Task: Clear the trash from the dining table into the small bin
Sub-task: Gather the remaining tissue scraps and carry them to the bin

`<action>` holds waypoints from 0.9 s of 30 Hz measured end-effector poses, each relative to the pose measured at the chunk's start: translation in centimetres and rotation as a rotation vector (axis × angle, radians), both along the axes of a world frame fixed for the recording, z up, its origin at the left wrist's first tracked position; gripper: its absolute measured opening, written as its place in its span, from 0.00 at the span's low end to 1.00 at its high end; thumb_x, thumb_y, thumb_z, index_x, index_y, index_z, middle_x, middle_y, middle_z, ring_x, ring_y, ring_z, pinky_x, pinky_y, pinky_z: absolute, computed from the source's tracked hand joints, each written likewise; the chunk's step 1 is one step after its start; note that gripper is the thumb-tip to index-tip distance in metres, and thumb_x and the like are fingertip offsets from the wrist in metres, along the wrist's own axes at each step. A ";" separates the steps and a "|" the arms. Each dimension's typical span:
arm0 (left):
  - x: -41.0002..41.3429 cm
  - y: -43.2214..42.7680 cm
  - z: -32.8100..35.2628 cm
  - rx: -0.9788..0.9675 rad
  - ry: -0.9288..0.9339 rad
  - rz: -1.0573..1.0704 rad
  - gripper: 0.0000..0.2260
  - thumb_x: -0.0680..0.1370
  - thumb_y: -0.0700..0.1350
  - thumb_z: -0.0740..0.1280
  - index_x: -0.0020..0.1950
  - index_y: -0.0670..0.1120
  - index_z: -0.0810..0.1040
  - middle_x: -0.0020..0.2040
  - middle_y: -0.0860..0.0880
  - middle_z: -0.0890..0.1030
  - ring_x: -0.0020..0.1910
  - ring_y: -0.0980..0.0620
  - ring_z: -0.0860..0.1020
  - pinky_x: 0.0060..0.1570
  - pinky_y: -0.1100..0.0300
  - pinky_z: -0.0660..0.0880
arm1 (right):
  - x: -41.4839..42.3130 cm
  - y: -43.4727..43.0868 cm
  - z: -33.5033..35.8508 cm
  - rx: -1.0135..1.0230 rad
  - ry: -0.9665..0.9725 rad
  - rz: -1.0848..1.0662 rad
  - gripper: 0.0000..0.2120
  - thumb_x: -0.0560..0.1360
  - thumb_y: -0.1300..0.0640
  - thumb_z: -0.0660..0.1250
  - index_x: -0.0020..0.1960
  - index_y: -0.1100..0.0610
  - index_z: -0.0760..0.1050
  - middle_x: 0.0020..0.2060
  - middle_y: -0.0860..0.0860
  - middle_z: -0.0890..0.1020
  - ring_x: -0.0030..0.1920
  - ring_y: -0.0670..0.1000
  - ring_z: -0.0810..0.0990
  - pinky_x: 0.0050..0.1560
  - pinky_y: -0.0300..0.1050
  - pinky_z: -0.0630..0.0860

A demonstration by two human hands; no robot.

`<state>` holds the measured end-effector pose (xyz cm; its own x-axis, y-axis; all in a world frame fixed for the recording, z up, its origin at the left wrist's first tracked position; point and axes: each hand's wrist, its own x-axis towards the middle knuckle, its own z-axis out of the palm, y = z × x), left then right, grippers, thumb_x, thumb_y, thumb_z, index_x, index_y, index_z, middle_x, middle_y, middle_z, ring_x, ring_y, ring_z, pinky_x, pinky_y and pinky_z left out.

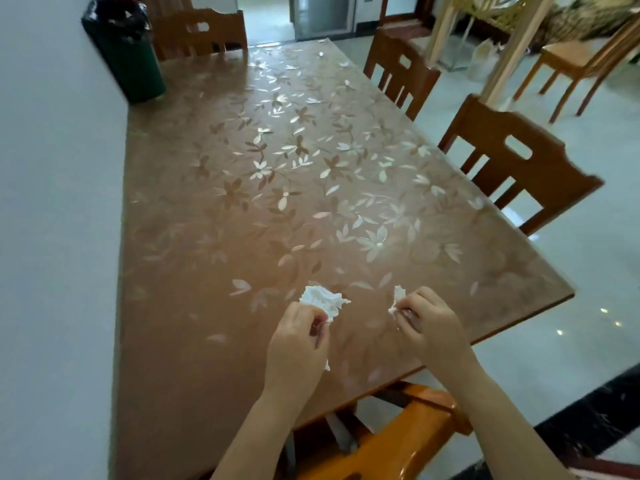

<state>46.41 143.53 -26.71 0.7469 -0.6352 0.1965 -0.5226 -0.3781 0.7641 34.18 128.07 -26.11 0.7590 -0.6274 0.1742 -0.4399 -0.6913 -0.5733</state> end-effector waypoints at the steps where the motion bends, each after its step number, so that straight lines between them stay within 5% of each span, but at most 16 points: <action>1: -0.6 -0.8 0.1 0.000 -0.008 -0.033 0.07 0.71 0.33 0.69 0.40 0.45 0.75 0.39 0.51 0.75 0.36 0.56 0.74 0.36 0.61 0.74 | -1.1 -0.4 0.4 -0.002 -0.018 -0.024 0.03 0.70 0.65 0.70 0.41 0.60 0.77 0.37 0.51 0.76 0.37 0.49 0.75 0.37 0.32 0.71; 12: -10.8 -14.6 0.7 0.007 -0.078 -0.344 0.07 0.70 0.33 0.70 0.38 0.43 0.75 0.37 0.50 0.75 0.34 0.52 0.74 0.34 0.58 0.74 | -15.2 -9.4 0.0 0.000 -0.063 -0.360 0.04 0.70 0.64 0.70 0.40 0.59 0.75 0.36 0.49 0.74 0.36 0.49 0.74 0.35 0.32 0.68; 17: -19.3 -23.5 1.2 0.002 -0.084 -0.460 0.06 0.70 0.35 0.71 0.38 0.42 0.75 0.37 0.49 0.75 0.34 0.49 0.74 0.34 0.54 0.74 | -24.5 -16.4 0.3 -0.010 -0.071 -0.467 0.04 0.69 0.66 0.70 0.40 0.60 0.75 0.35 0.53 0.75 0.36 0.52 0.75 0.35 0.45 0.75; 27: -34.2 -39.1 1.9 -0.015 -0.113 -0.725 0.06 0.68 0.30 0.70 0.39 0.39 0.77 0.37 0.47 0.76 0.32 0.48 0.75 0.32 0.52 0.76 | -40.3 -27.4 0.9 -0.027 -0.101 -0.709 0.03 0.69 0.66 0.70 0.41 0.61 0.76 0.36 0.54 0.76 0.36 0.53 0.77 0.35 0.41 0.72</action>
<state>12.18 104.43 -24.76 0.1144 -0.9588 0.2602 -0.7133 0.1030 0.6932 -6.14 100.71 -25.17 0.1492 -0.9581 0.2445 -0.7343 -0.2730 -0.6215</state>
